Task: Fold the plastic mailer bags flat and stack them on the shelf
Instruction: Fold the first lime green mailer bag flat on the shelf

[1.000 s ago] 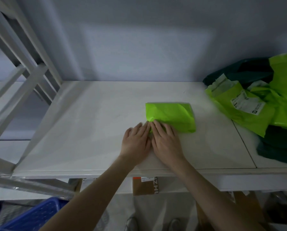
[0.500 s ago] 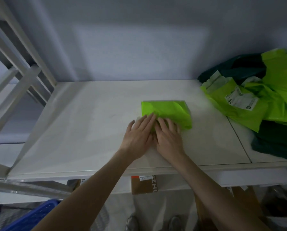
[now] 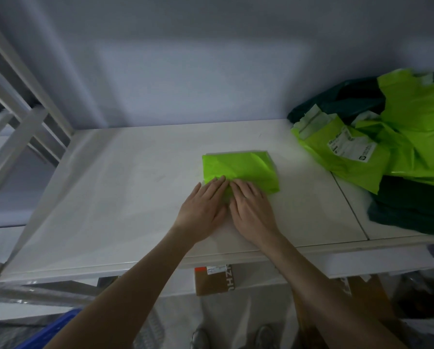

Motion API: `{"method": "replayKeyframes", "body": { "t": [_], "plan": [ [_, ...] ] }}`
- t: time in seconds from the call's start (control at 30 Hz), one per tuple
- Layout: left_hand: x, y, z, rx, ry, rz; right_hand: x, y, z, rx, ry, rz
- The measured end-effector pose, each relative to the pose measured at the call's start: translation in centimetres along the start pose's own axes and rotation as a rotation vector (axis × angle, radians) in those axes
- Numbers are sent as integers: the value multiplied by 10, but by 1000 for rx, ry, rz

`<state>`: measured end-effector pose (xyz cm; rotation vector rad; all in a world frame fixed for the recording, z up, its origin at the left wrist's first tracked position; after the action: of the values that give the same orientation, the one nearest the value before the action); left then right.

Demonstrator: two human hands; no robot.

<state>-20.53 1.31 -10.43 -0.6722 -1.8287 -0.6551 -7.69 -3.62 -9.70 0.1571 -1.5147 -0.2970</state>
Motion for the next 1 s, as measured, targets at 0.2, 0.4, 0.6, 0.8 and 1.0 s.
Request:
{"method": "replayKeyframes", "body": {
  "t": [0.2,0.4,0.6,0.8,1.0],
  "plan": [
    [1,4,-8,21,-19,-90,5,-4,-23,-60,-2,31],
    [3,5,-12,13,12,-130,2,-13,-40,-95,-37,60],
    [1,6,-13,43,33,-97,-1,-22,-61,-159,-111,92],
    [-4,4,-11,72,30,-72,0,-21,-61,-192,-145,80],
    [-1,5,-8,71,21,-110,9,-7,-73,-275,120,62]
  ]
}}
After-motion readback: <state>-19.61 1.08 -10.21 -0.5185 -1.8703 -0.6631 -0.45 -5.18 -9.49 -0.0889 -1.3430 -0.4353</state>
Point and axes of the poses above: each hand's wrist, its own y-axis towards the middle knuckle, its own x-axis out of the back of the hand, z = x × y, the point moved 2 cm from there along y, towards the middle knuckle, and after that the axes turned 8 degrees about -y, right-handed, at the moved point
